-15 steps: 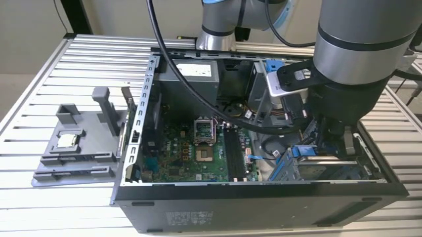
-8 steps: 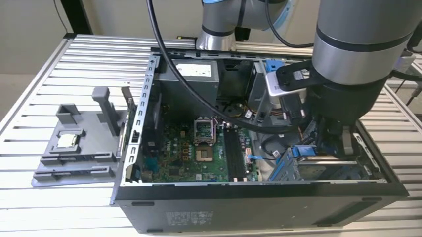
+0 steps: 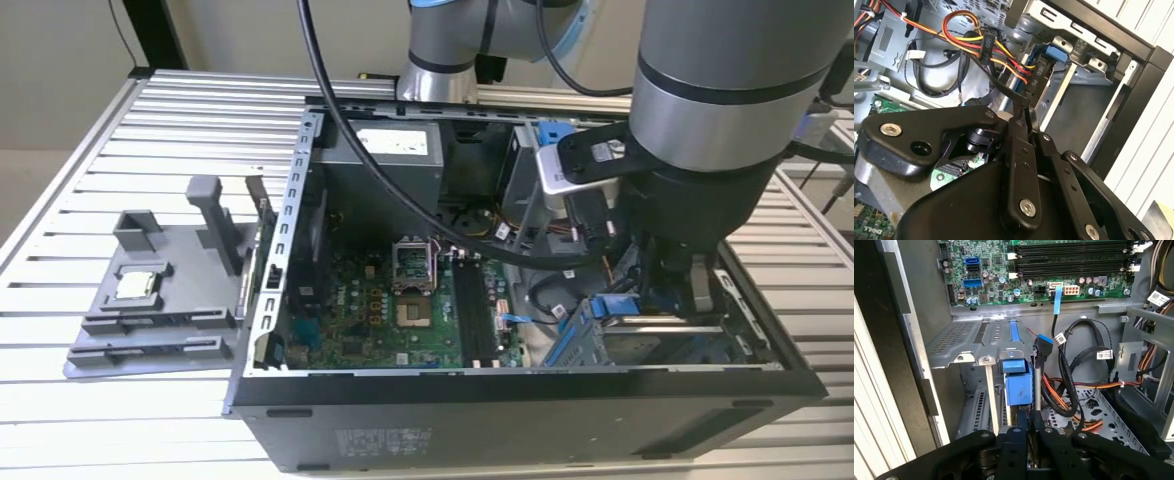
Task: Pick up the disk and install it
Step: 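Insert the second disk wire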
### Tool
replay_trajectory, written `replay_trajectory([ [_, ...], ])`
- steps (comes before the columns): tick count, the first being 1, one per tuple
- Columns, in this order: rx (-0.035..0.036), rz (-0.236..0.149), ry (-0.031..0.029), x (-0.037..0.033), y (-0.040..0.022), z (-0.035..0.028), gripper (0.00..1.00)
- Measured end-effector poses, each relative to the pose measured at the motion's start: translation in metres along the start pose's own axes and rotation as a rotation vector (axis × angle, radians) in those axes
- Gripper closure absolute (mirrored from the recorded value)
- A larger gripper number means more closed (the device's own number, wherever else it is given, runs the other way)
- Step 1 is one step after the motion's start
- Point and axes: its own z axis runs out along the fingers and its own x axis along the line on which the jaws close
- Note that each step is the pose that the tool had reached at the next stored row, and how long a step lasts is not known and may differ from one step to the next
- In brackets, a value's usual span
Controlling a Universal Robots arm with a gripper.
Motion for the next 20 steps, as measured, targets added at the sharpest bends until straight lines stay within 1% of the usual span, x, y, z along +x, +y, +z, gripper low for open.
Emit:
replay_trajectory([
  [3, 0.0004, -0.001, 0.0021, 0.0002, 0.0013, 0.0037, 1.00],
  [4, 0.0003, -0.001, 0.0038, 0.0003, 0.0017, 0.0050, 1.00],
  [7, 0.0002, -0.001, 0.0050, 0.0006, 0.0034, 0.0097, 1.00],
  [10, 0.0003, -0.001, 0.0036, 0.0006, 0.0036, 0.0105, 1.00],
  [13, 0.0003, -0.001, 0.0037, 0.0006, 0.0035, 0.0104, 1.00],
  [14, 0.0003, -0.001, 0.0034, 0.0005, 0.0035, 0.0105, 0.00],
  [15, 0.0007, -0.001, 0.0004, 0.0004, 0.0037, 0.0118, 0.00],
  [16, 0.0003, 0.001, 0.0014, 0.0006, 0.0037, 0.0116, 0.00],
  [17, 0.0001, 0.004, 0.0025, 0.0007, 0.0031, 0.0095, 0.00],
  [18, 0.0001, 0.006, 0.0052, 0.0003, 0.0015, 0.0045, 0.00],
  [19, 0.0003, 0.006, 0.0043, 0.0002, 0.0002, 0.0007, 0.00],
  [20, 0.0003, 0.006, 0.0050, -0.0001, -0.0014, -0.0039, 0.00],
])
